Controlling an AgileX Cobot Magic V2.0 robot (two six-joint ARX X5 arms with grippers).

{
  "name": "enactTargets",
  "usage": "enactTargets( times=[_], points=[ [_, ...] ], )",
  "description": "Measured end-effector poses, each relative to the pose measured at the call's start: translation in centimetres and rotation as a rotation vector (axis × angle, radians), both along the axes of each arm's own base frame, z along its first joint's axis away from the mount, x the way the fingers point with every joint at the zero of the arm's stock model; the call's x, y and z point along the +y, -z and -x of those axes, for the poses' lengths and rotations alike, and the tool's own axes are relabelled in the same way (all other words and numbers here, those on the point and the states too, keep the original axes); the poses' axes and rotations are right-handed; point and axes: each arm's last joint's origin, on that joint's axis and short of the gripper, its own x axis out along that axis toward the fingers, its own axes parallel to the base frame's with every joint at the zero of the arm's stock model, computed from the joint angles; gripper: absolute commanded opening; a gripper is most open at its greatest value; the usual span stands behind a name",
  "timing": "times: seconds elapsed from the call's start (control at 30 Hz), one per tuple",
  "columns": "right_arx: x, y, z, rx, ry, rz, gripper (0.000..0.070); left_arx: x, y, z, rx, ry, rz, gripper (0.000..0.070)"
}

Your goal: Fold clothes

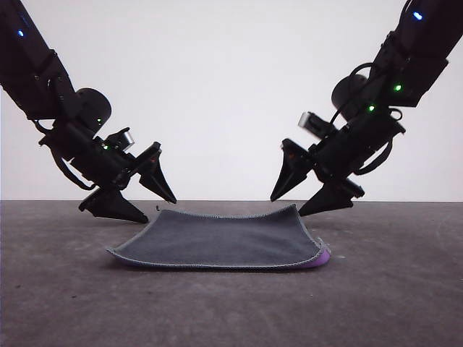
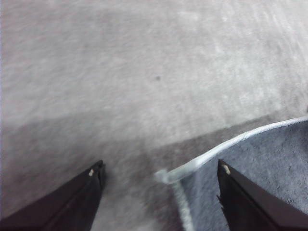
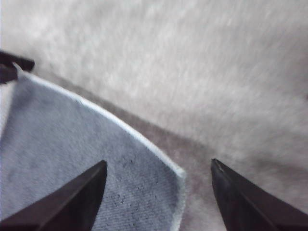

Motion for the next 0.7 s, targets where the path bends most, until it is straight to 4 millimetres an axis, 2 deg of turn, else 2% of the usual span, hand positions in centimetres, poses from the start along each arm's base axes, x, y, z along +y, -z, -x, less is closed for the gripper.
enactTargets(
  times=[0.1, 0.17, 0.23, 0.3, 0.37, 0.43, 0.47, 0.7],
  points=[
    [0.1, 0.4, -0.1, 0.009, 0.003, 0.001, 0.0423, -0.6, 0.0, 0.0, -0.007, 0.013, 0.001, 0.0458],
    [0.1, 0.5, -0.1, 0.017, 0.005, -0.003, 0.0357, -1.0, 0.1, 0.1, -0.013, 0.022, 0.002, 0.0438],
    [0.1, 0.6, -0.1, 0.026, 0.003, -0.008, 0.0262, -1.4, 0.1, 0.1, -0.016, 0.031, 0.003, 0.037],
    [0.1, 0.7, -0.1, 0.031, 0.002, -0.008, 0.022, -1.7, 0.2, 0.1, -0.016, 0.037, 0.003, 0.0299],
    [0.0, 0.7, -0.1, 0.031, 0.003, -0.008, 0.0156, -2.0, 0.4, 0.2, -0.017, 0.044, 0.003, 0.0179],
    [0.0, 0.7, -0.1, 0.032, 0.004, -0.008, 0.0058, -2.3, 0.5, 0.2, -0.012, 0.049, 0.003, 0.0041],
    [0.0, 0.7, -0.1, 0.034, 0.004, -0.008, 0.0008, -2.4, 0.6, 0.2, -0.01, 0.052, 0.002, 0.0005],
    [0.0, 0.7, -0.1, 0.032, 0.002, -0.006, 0.0, -2.5, 0.6, 0.3, -0.008, 0.053, 0.003, 0.0003]
  ],
)
